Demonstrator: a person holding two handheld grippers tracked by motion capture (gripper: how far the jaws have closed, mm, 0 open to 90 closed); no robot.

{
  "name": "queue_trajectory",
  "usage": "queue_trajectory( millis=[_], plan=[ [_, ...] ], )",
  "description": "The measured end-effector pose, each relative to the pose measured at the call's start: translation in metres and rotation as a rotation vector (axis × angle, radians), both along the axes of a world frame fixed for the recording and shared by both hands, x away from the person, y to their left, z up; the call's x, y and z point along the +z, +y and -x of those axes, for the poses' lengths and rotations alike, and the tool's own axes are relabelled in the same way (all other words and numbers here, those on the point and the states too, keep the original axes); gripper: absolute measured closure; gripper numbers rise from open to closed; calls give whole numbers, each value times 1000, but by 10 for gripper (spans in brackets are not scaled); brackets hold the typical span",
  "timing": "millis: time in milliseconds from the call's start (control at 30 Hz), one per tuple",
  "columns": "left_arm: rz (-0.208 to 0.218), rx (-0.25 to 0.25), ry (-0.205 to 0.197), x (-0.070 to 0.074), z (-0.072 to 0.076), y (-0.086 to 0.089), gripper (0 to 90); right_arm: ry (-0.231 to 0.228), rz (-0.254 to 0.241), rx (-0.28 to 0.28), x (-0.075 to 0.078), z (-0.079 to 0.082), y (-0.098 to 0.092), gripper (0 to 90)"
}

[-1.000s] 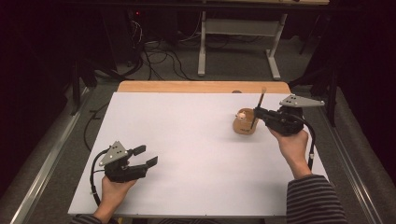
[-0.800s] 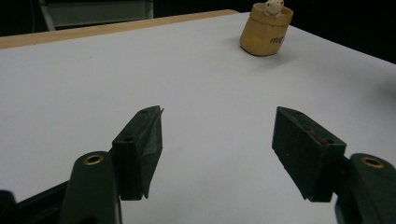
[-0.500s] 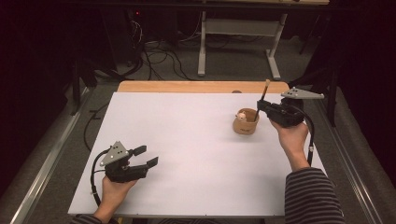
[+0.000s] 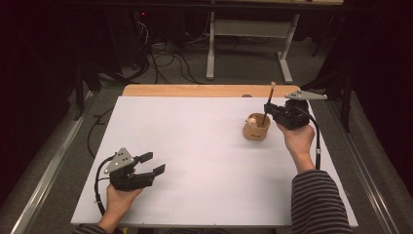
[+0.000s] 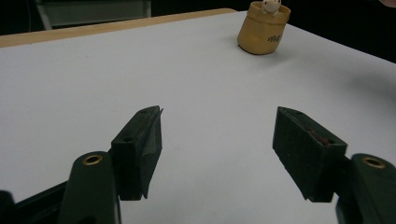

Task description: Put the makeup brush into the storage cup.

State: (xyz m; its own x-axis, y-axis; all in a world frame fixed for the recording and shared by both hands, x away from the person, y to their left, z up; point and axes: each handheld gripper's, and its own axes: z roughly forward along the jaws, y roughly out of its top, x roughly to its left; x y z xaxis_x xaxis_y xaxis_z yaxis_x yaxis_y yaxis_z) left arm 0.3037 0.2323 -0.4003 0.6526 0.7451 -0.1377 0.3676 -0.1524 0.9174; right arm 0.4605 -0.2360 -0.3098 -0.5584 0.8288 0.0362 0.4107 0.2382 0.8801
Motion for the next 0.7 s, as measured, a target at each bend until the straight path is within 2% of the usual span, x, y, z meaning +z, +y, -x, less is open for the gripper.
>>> queue_trajectory(
  millis=[233, 700],
  plan=[
    [-1, -1, 2, 0, 0, -1, 336, 14, 6, -11, -5, -5, 1, 853],
    [-3, -3, 5, -1, -1, -1, 336, 24, 70, -17, -15, -13, 9, 851]
  ],
)
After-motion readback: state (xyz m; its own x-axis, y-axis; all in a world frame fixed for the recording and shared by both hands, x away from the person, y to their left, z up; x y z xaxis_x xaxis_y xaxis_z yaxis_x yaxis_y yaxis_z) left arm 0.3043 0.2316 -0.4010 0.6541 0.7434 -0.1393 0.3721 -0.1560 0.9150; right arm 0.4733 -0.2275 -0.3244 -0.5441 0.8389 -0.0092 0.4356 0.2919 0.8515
